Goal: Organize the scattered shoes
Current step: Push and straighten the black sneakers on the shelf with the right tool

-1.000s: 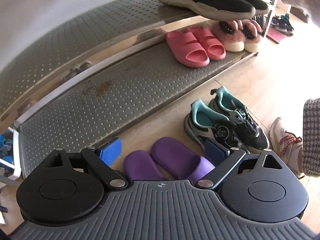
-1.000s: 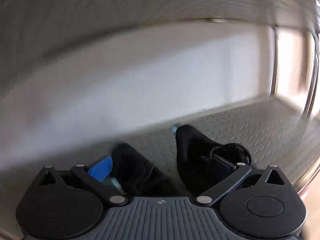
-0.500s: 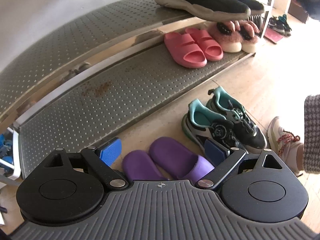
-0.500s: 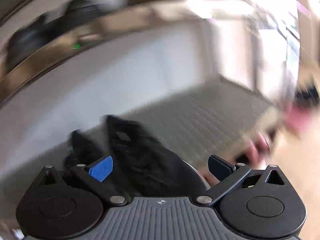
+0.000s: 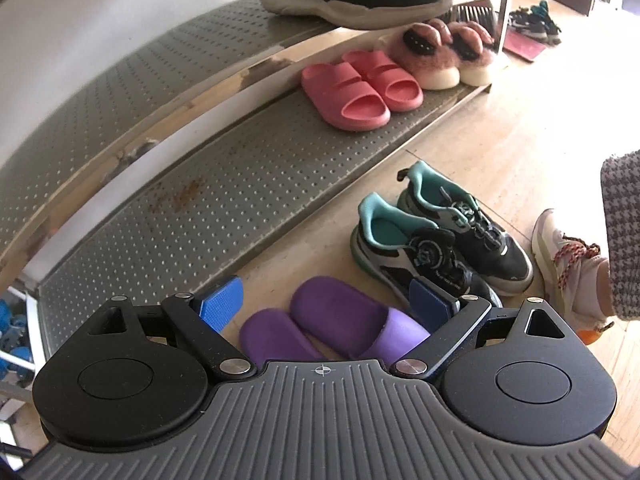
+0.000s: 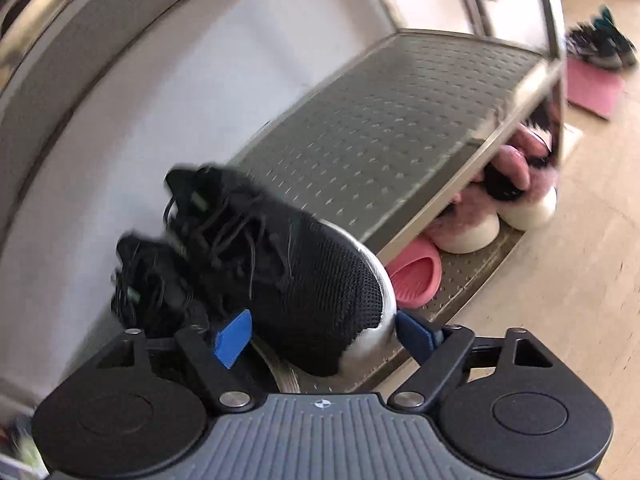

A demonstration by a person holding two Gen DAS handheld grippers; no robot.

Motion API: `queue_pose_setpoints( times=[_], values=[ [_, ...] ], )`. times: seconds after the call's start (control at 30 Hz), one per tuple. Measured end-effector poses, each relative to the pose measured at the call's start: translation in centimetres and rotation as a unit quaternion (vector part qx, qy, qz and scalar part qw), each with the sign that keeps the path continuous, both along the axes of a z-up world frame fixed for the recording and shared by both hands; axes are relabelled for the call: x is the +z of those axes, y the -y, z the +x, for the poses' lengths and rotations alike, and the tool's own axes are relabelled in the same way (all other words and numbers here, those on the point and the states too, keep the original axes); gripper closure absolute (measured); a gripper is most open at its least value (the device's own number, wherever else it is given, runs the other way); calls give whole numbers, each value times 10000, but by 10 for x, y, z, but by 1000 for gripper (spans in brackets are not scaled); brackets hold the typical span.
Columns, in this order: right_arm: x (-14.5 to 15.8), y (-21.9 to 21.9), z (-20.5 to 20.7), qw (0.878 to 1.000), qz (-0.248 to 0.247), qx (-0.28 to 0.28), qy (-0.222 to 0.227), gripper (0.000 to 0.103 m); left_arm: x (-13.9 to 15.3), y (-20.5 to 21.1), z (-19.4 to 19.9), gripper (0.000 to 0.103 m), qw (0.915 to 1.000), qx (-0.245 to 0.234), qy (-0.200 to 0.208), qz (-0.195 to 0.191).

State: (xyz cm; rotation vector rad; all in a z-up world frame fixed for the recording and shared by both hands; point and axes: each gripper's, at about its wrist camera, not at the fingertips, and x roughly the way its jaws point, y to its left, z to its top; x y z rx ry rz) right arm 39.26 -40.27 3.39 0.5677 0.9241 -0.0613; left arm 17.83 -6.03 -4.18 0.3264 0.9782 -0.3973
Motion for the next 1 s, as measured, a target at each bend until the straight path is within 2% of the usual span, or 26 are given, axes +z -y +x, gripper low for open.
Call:
queue_pose_setpoints(
  times=[0.13, 0.23, 0.27, 0.3, 0.4, 0.5, 0.57, 0.7, 0.77, 0.83, 0.9, 1.0],
  values=[
    [23, -9, -11, 9979, -600, 13, 252, 20, 1, -3, -2, 9, 10000, -2, 4, -13],
    [48, -26, -26, 9836, -974, 636, 1378, 19, -1, -6, -1, 9, 10000, 52, -28, 9],
    [50, -36, -29, 9724, -1092, 1035, 1781, 17, -1, -6, -1, 9, 10000, 77, -38, 9],
    [50, -46, -30, 9625, -1223, 1362, 2003, 18, -1, -7, 0, 9, 9999, 97, -37, 6],
    [40, -74, -25, 9388, -1780, 2039, 2132, 20, -1, -8, 1, 9, 9999, 146, -32, 10],
    [28, -87, -8, 9339, -1845, 2384, 1924, 24, -3, -11, 4, 9, 9998, 206, -79, 13],
    [23, -90, -1, 9317, -1915, 2496, 1818, 21, -5, -13, 6, 9, 9996, 263, -137, 16],
    [24, -95, 10, 9204, -2166, 2673, 1856, 20, -7, -15, 10, 9, 9992, 349, -210, 6],
    [21, -100, 15, 9207, -2176, 2677, 1826, 20, -8, -16, 12, 9, 9990, 390, -236, 1],
    [18, -105, 20, 9220, -2170, 2660, 1793, 31, -9, -15, 13, 9, 9988, 404, -261, -8],
    [17, -112, 23, 9212, -2254, 2643, 1752, 55, -10, -14, 13, 9, 9989, 385, -275, -5],
    [25, -124, 25, 9156, -2483, 2649, 1726, 69, -12, -11, 12, 9, 9989, 359, -308, 19]
  ],
)
